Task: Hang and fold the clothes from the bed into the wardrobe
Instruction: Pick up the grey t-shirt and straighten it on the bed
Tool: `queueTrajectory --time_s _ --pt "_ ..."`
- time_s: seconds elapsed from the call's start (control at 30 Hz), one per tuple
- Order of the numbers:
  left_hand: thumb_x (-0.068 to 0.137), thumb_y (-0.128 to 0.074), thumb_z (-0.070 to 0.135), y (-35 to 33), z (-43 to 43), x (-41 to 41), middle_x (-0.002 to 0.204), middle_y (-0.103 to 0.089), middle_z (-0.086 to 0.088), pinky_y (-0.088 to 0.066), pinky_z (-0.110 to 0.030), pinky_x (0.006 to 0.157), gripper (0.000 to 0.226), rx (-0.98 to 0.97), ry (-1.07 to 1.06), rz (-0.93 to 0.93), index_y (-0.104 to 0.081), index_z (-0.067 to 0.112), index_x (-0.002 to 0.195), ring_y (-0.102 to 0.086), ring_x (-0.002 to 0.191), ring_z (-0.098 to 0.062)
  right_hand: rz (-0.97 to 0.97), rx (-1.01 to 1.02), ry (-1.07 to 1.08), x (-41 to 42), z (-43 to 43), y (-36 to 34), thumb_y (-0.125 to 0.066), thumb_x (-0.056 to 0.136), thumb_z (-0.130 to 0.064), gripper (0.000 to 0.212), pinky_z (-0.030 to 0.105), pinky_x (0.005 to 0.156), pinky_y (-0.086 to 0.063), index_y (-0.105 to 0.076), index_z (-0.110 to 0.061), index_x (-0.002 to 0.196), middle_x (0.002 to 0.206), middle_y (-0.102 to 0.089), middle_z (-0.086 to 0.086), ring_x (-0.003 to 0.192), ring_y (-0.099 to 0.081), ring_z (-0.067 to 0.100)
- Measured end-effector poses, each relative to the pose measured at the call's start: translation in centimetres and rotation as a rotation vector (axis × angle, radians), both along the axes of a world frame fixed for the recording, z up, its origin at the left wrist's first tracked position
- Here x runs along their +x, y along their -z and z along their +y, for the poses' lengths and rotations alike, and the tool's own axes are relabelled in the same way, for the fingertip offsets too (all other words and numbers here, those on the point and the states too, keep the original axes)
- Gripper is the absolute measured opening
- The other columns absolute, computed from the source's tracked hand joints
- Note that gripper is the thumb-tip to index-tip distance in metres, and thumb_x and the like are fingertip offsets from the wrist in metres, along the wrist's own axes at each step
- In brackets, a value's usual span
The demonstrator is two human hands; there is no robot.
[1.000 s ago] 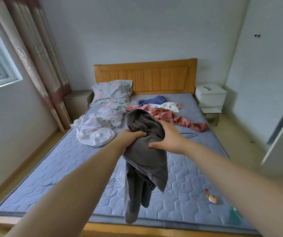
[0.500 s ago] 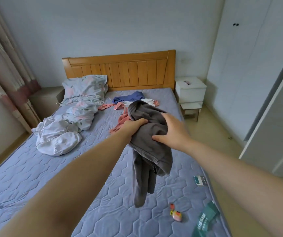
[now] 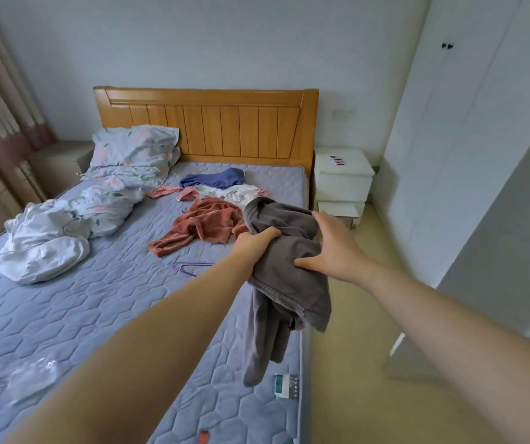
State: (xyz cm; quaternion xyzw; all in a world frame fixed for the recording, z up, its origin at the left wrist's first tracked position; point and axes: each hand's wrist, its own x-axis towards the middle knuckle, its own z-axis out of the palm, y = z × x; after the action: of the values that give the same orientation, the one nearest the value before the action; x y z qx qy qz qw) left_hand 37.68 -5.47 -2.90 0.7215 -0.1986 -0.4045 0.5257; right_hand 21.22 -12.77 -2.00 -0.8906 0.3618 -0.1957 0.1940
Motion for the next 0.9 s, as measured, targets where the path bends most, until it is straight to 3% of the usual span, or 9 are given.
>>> queueTrajectory --time_s 0.13,0.2,0.3,0.4,0.57,0.9 --pt "0.076 -0.071 0.041 2.7 -7.0 -7.9 0.092 -0.063 -0.003 -0.047 -0.029 0.065 0.034 0.015 -0.095 0.063 -0.055 0.015 0.091 -0.06 0.082 -0.02 0.115 0.079 -0.113 -7.0 -8.2 2.2 -0.079 0.064 -0.057 0.113 0.038 0.117 -0.02 -0.018 -0.019 0.151 0.159 -0.014 0.0 0.145 -0.014 0.02" --pt "0.075 -0.071 0.043 3.0 -10.2 -11.4 0.09 -0.063 -0.003 -0.046 -0.029 0.061 0.032 0.033 -0.106 0.071 -0.055 0.017 0.087 -0.06 0.08 -0.019 0.17 0.09 -0.132 -10.3 -11.8 2.9 -0.079 0.062 -0.059 0.117 0.037 0.117 -0.018 -0.016 -0.018 0.152 0.16 -0.01 0.001 0.145 -0.012 0.02" --pt "0.074 -0.071 0.045 2.9 -14.0 -14.9 0.092 -0.063 -0.003 -0.048 -0.03 0.064 0.039 0.027 -0.114 0.102 -0.055 0.016 0.096 -0.061 0.085 -0.021 0.191 0.09 -0.151 -13.2 -16.5 3.1 -0.077 0.06 -0.063 0.119 0.04 0.118 -0.019 -0.015 -0.019 0.152 0.16 -0.009 0.001 0.145 -0.013 0.021" --pt "0.077 -0.071 0.042 3.1 -16.5 -16.5 0.091 -0.064 -0.002 -0.048 -0.027 0.059 0.031 0.018 -0.115 0.109 -0.056 0.02 0.091 -0.062 0.083 -0.019 0.161 0.152 -0.195 -13.9 -19.6 3.7 -0.078 0.058 -0.063 0.123 0.039 0.118 -0.02 -0.014 -0.018 0.152 0.16 -0.009 0.002 0.145 -0.014 0.022" --pt "0.081 -0.069 0.039 2.6 -18.0 -15.1 0.083 -0.061 0.005 -0.044 -0.024 0.056 0.02 0.016 -0.173 0.075 -0.054 0.026 0.083 -0.059 0.077 -0.013 0.106 0.289 -0.285 -11.4 -22.0 4.6 -0.079 0.058 -0.061 0.124 0.039 0.118 -0.02 -0.012 -0.017 0.153 0.16 -0.005 0.002 0.146 -0.013 0.019" --pt "0.077 -0.072 0.043 1.9 -26.3 -5.4 0.084 -0.06 0.006 -0.045 -0.023 0.056 0.025 0.03 -0.122 -0.004 -0.053 0.028 0.081 -0.059 0.078 -0.013 0.16 0.174 -0.319 -2.2 -31.1 5.2 -0.07 0.055 -0.072 0.122 0.037 0.115 -0.024 -0.017 -0.017 0.151 0.156 -0.02 0.003 0.143 -0.02 0.021"
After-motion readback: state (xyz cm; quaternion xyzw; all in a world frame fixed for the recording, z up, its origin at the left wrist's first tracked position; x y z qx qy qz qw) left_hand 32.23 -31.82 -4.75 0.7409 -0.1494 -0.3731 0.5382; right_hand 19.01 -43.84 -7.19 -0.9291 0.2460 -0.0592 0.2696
